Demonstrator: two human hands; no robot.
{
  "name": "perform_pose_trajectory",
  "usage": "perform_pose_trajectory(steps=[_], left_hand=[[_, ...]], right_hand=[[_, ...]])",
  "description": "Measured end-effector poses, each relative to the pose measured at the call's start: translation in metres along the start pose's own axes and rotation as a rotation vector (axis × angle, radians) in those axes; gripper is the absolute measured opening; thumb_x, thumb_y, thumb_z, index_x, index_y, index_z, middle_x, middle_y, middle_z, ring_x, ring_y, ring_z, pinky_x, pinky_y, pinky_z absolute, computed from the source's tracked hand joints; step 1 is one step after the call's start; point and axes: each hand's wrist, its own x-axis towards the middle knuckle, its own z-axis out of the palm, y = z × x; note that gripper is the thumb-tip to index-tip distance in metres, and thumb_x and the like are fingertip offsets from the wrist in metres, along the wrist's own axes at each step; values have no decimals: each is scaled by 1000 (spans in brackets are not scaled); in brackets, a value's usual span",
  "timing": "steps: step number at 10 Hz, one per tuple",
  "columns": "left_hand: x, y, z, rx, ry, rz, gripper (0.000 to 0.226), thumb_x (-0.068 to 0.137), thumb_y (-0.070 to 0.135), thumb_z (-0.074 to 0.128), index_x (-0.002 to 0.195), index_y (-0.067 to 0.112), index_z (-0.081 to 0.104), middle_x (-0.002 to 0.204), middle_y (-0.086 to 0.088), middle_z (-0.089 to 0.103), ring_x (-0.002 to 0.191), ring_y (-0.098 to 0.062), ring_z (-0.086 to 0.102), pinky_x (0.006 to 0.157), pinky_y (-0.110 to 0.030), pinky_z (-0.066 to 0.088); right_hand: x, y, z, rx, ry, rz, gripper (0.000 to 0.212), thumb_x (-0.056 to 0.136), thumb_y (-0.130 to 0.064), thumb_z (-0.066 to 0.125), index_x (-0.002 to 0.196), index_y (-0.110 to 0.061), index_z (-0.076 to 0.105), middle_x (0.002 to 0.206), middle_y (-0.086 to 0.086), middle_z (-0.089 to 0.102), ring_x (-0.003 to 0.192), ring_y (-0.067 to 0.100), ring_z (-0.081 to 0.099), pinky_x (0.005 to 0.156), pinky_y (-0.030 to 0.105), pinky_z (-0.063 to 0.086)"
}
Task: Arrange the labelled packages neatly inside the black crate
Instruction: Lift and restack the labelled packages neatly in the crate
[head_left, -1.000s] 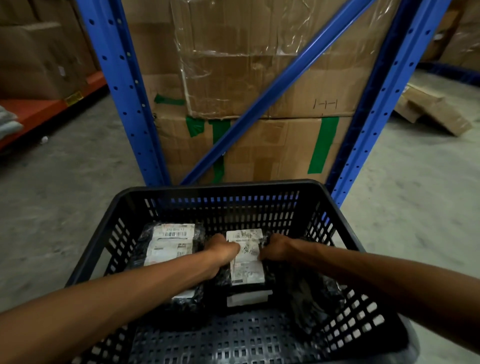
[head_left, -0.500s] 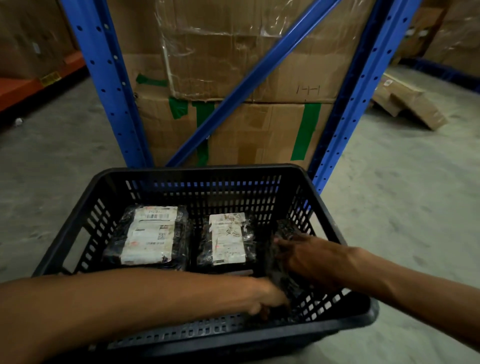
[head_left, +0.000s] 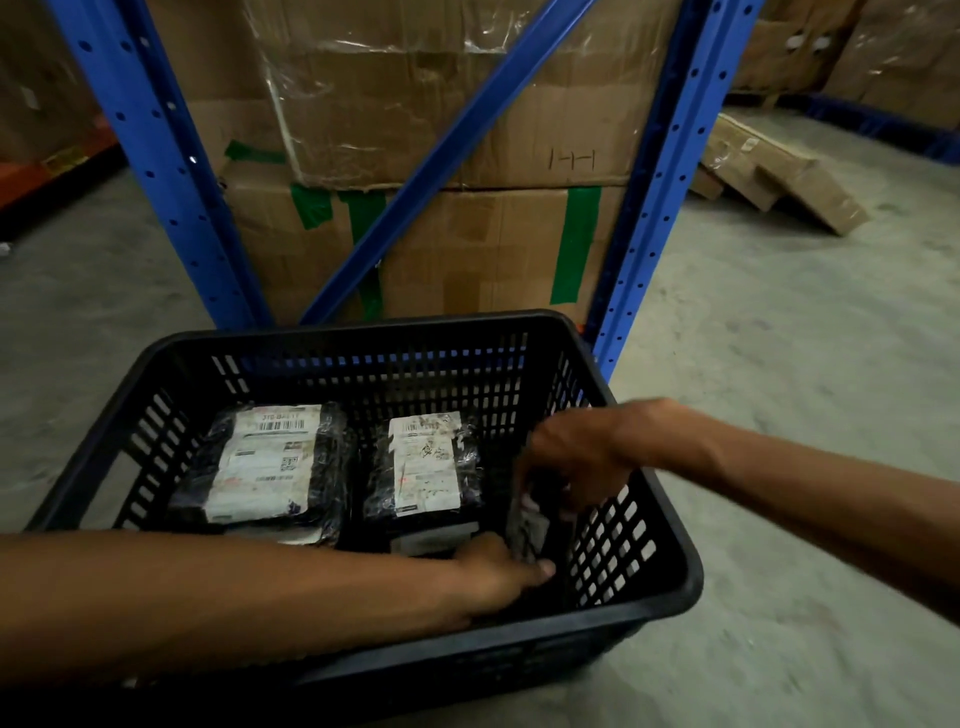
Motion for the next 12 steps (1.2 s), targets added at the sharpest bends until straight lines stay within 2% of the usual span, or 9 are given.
perform_pose_trajectory(steps=[1,3,5,6,7,9,10,11,12], left_hand=[[-23,6,-49,-26,-112,57,55,79,68,61,104,22,77,106,12,75,98,-5,69,83,-24,54],[-43,-6,-159,-567,-47,0,66,59,77,67,97,24,80,93,0,79,88,-25,71,96,-47,52],[-34,-6,-183,-633,145,1,39,81,26,77,113,4,74,95,-9,77,74,-22,69,70,-33,52],[-11,-1,-182,-600,289,-43,37,86,17,74,117,-3,72,111,-18,76,102,-34,73,81,-35,53],[16,1,-183,-567,320,-42,33,86,17,75,111,-4,74,109,-17,77,97,-30,74,68,-29,55],[60,-6,-176,-417,290,-116,34,83,15,77,112,-1,69,109,-15,76,100,-31,73,84,-45,61],[62,-7,-169,-301,163,-186,43,82,2,68,124,6,59,122,-13,69,113,-29,65,87,-40,58],[66,-5,-167,-279,97,-211,49,84,0,63,131,11,53,136,-8,61,128,-27,54,108,-43,46],[57,0,-168,-366,87,-189,48,85,5,62,132,10,54,137,-9,59,131,-27,51,112,-43,41]], right_hand=[[-16,17,-37,436,5,-87,40,87,-31,69,126,-26,63,112,1,73,97,17,69,88,39,58],[4,32,-51,1436,168,-40,44,93,-53,53,115,-18,69,118,13,75,108,30,71,93,51,55],[67,9,-39,1786,374,437,57,91,-61,50,117,-12,66,115,14,73,104,31,69,96,52,53],[79,0,-39,1743,400,452,63,76,-53,75,122,-10,67,120,12,73,108,29,69,95,46,56],[91,0,-32,1636,478,513,63,64,-37,90,114,-5,69,112,11,75,101,29,72,92,46,57],[117,15,-10,1558,543,479,21,72,-31,86,80,-23,68,82,-7,75,70,7,72,54,21,57],[133,7,10,1473,447,312,15,86,-18,75,90,-30,67,114,0,75,81,2,72,69,18,58],[143,9,16,1415,381,231,19,89,-12,71,91,-31,65,124,7,71,72,-10,71,64,9,56],[129,11,-3,1282,438,364,15,86,-24,74,99,-27,67,126,5,68,84,-3,70,70,14,56]])
